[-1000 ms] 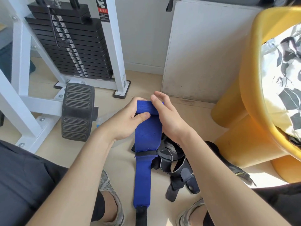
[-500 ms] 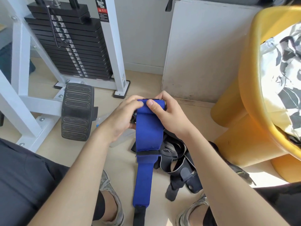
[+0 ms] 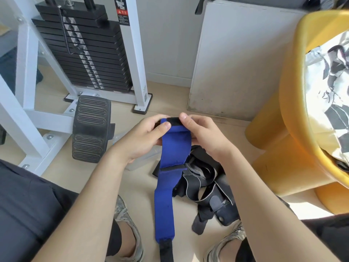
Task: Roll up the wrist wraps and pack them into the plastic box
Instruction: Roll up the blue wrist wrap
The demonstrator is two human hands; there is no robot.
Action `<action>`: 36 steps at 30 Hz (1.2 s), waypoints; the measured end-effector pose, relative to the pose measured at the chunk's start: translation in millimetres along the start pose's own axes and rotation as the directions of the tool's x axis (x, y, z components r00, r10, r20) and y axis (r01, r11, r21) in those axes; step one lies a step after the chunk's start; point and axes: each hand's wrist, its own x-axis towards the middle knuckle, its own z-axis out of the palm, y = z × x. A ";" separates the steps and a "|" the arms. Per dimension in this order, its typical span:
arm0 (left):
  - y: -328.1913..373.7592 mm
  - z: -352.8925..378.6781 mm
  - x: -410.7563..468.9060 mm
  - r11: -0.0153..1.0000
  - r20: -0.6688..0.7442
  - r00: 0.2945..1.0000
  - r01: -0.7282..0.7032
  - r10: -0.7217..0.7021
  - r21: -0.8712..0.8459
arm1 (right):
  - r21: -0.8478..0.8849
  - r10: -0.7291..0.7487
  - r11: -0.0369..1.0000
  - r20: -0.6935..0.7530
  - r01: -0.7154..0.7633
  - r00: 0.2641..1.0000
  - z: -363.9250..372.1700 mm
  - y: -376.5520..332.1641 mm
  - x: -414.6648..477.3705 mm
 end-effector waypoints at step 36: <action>-19.4 -9.6 0.3 0.993 -0.005 0.994 0.113 -0.114 -0.028 | 0.071 -0.052 0.996 -0.025 0.054 0.998 1.5 13.8 2.6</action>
